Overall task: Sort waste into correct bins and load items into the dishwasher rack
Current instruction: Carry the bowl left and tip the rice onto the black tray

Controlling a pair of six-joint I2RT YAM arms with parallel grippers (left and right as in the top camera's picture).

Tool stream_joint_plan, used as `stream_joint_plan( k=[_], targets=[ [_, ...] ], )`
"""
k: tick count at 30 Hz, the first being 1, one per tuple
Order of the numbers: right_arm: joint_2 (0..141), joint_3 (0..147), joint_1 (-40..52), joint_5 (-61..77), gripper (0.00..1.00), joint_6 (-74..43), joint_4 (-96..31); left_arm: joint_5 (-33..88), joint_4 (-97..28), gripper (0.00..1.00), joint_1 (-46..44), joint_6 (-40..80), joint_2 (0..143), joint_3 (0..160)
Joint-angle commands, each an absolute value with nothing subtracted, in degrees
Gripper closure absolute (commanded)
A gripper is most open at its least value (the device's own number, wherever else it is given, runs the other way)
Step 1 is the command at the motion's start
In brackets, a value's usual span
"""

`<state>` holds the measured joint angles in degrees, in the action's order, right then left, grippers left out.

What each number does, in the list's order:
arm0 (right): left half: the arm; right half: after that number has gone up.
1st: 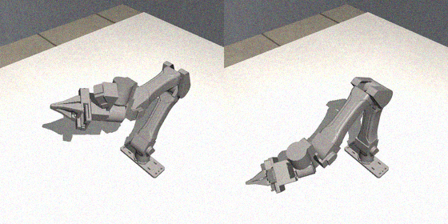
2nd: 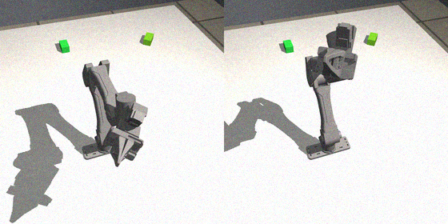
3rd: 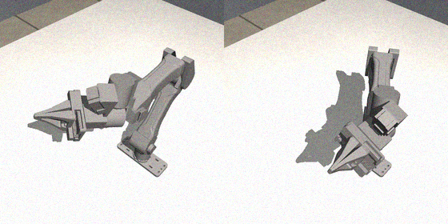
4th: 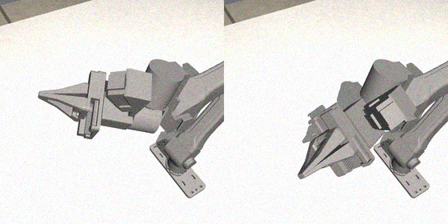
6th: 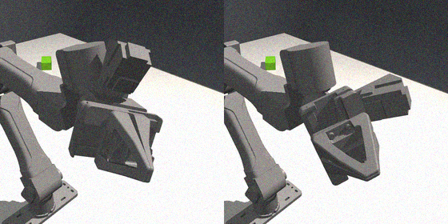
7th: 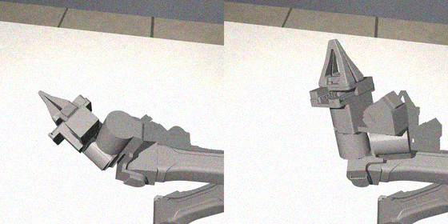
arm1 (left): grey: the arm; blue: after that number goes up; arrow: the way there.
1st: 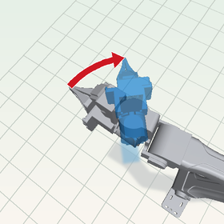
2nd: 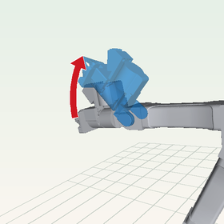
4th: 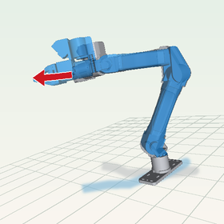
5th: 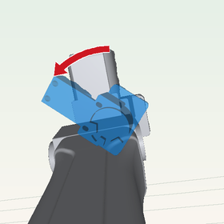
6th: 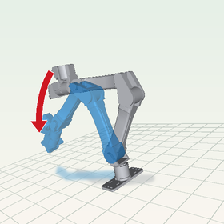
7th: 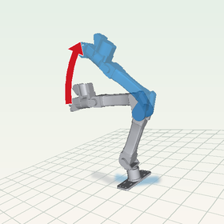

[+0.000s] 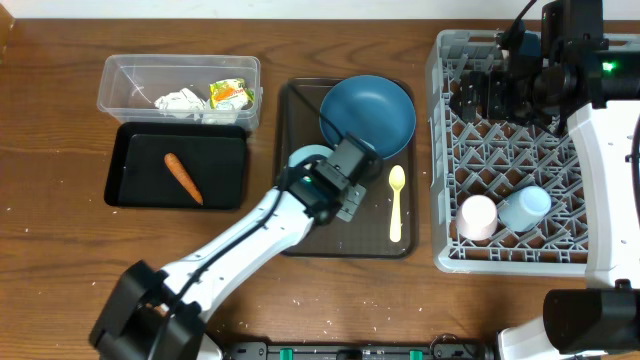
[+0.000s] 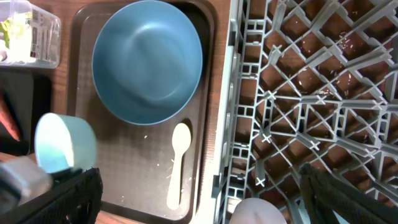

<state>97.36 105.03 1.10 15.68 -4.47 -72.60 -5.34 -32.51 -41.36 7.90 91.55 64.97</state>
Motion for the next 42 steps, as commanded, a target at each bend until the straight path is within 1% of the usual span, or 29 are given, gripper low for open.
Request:
stream_joint_plan(
  k=[1, 5, 7, 11, 14, 19, 28, 35, 42],
  targets=[
    [97.51, 104.79, 1.04, 15.90, 0.01, -3.55, -72.66, -6.90, -33.41, 0.94, -39.66, 11.00, 90.89, 66.57],
    [97.51, 104.79, 1.04, 15.90, 0.01, -3.55, -72.69, -5.06, -33.95, 0.95, -37.21, 11.51, 90.06, 67.40],
    [97.49, 104.79, 1.04, 15.90, 0.01, -3.55, -72.71, -2.90, -35.38, 0.94, -34.70, 11.53, 88.82, 68.73],
    [97.51, 104.79, 1.04, 15.90, 0.01, -3.53, -72.71, 2.52, -38.46, 0.94, -27.16, 11.46, 85.69, 71.05],
    [97.51, 104.79, 1.04, 15.90, 0.01, -3.55, -72.71, 8.08, -39.57, 0.94, -19.25, 11.31, 83.77, 71.16],
    [97.51, 104.79, 1.04, 15.90, 0.01, -3.55, -72.71, 21.56, -40.47, 0.94, -5.61, 8.23, 83.77, 71.11],
    [97.49, 104.79, 1.04, 15.90, 0.01, -3.55, -72.90, 44.27, -40.29, 0.94, 11.22, 6.00, 85.65, 71.07],
    [97.51, 104.79, 1.04, 15.90, 0.01, -3.55, -73.01, 60.49, -40.23, 0.94, 21.76, 4.91, 87.61, 70.83],
    [97.49, 104.79, 1.04, 15.92, 0.01, -3.53, -73.01, 76.07, -40.25, 0.94, 27.38, 3.16, 93.32, 70.35]
  ],
)
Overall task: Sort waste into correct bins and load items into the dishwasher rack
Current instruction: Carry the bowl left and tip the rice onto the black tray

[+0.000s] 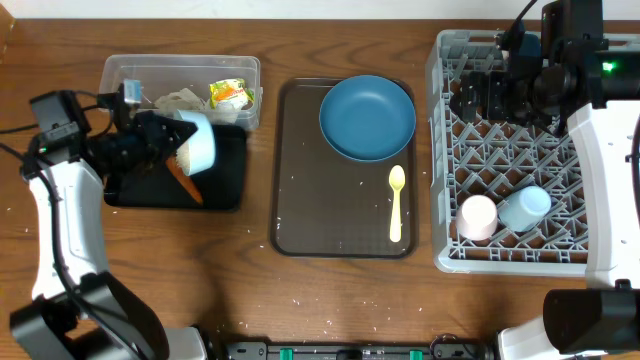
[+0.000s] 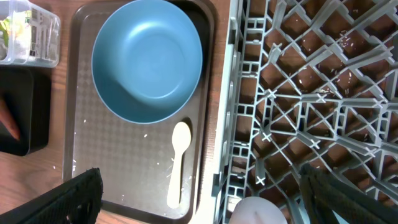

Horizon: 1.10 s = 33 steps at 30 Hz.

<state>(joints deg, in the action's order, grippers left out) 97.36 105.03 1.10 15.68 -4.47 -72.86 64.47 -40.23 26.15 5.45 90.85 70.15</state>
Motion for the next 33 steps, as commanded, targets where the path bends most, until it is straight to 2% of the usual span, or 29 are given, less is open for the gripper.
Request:
stream_joint_plan(
  k=[1, 14, 23, 33],
  targets=[
    [97.51, 104.79, 1.04, 15.92, 0.01, -3.55, -73.03, 77.73, -40.23, 0.94, 27.77, 2.96, 94.43, 70.35],
    [97.51, 104.79, 1.15, 15.90, 0.01, -3.53, -73.08, 88.05, -40.07, 0.94, 30.61, -0.16, 104.81, 70.35],
    [97.51, 104.79, 1.15, 15.92, 0.02, -3.55, -73.06, 90.11, -40.25, 0.94, 35.70, 4.80, 104.86, 70.19],
    [97.51, 104.79, 1.15, 15.92, 0.02, -3.55, -73.23, 90.11, -40.27, 0.94, 36.95, 9.58, 104.86, 70.19]
  ],
)
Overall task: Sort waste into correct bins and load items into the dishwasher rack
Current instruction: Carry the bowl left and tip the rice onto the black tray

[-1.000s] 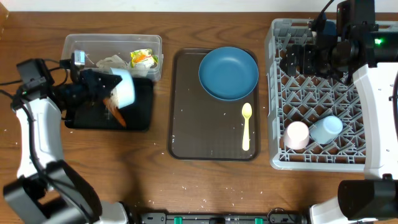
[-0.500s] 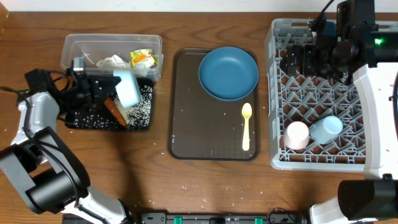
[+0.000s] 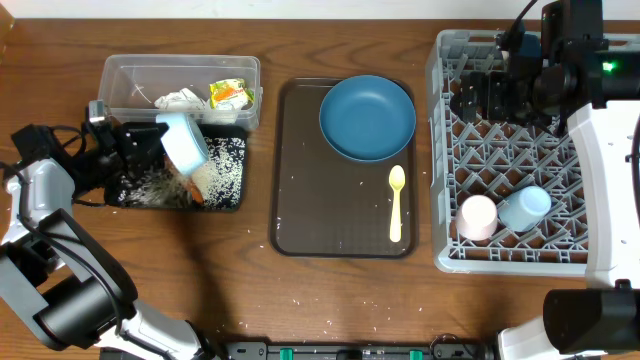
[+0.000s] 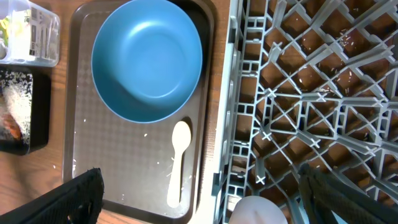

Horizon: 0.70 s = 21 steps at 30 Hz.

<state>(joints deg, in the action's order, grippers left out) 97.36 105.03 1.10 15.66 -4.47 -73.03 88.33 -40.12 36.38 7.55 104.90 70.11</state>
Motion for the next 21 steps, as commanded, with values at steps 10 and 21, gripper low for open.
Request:
stream_joint_plan(
  k=[10, 21],
  targets=[
    [97.51, 104.79, 1.15, 15.92, 0.02, -3.53, -73.54, 90.13, -40.29, 0.94, 36.95, 11.55, 104.86, 70.19],
    [97.51, 104.79, 1.15, 15.90, 0.02, -3.51, -73.91, 90.11, -44.56, 0.94, 35.20, 10.48, 104.31, 70.19]
  ],
)
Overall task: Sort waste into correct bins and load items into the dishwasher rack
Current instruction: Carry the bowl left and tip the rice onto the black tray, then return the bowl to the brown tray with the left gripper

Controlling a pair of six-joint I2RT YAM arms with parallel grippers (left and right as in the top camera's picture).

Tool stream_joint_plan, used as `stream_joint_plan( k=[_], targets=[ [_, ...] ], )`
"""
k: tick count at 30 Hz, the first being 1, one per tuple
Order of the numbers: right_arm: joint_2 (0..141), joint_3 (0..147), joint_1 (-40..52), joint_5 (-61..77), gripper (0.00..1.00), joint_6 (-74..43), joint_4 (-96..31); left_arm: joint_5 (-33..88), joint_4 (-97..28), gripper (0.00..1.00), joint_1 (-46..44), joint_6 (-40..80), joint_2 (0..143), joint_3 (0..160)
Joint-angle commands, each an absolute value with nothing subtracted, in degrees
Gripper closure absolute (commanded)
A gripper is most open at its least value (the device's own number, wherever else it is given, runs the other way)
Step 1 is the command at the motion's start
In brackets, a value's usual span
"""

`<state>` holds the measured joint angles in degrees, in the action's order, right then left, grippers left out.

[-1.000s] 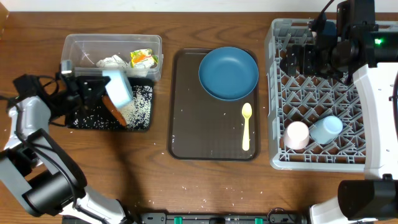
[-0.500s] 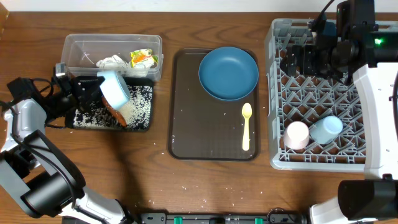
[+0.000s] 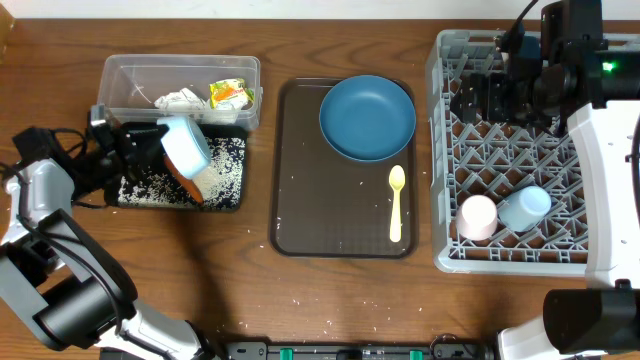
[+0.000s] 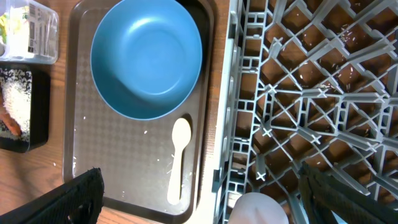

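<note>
My left gripper (image 3: pixel 148 150) is shut on a light blue cup (image 3: pixel 185 144), held tipped over the black bin (image 3: pixel 232 190) at the left. White rice lies spread across the bin floor, and an orange carrot (image 3: pixel 190 187) shows partly under the cup. On the brown tray (image 3: pixel 330 225) are a blue bowl (image 3: pixel 367 117) and a pale yellow spoon (image 3: pixel 396 203). My right gripper (image 4: pixel 214 199) hangs open over the grey dishwasher rack (image 3: pixel 445 150), with nothing between its fingers (image 4: pixel 81 193).
A clear bin (image 3: pixel 115 85) behind the black one holds crumpled paper and a wrapper. A pink cup (image 3: pixel 478 217) and a light blue cup (image 3: pixel 525 208) lie in the rack's front part. Bowl (image 4: pixel 147 59) and spoon (image 4: pixel 178 158) show in the right wrist view.
More rice now covers the black bin's floor, mostly on its left side. The cup stays tipped over the bin in my left gripper. The right gripper has barely shifted.
My left gripper held the light blue cup over the tray beside the bowl. Then the cup was over the black bin, which held only the carrot. Then it was tipped and rice lay in the bin, and now more rice lies there.
</note>
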<state>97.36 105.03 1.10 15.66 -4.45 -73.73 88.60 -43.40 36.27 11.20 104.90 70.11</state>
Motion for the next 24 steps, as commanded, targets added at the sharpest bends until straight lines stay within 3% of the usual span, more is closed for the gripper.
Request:
stream_joint_plan(
  k=[1, 24],
  targets=[
    [97.51, 104.79, 1.15, 15.90, 0.02, -3.44, -73.95, 90.08, -43.90, 0.94, 34.89, 9.34, 104.09, 70.19],
    [97.51, 104.79, 1.15, 15.90, 0.02, -2.66, -74.17, 90.11, -39.55, 0.94, 33.98, 17.50, 100.22, 70.22]
  ],
)
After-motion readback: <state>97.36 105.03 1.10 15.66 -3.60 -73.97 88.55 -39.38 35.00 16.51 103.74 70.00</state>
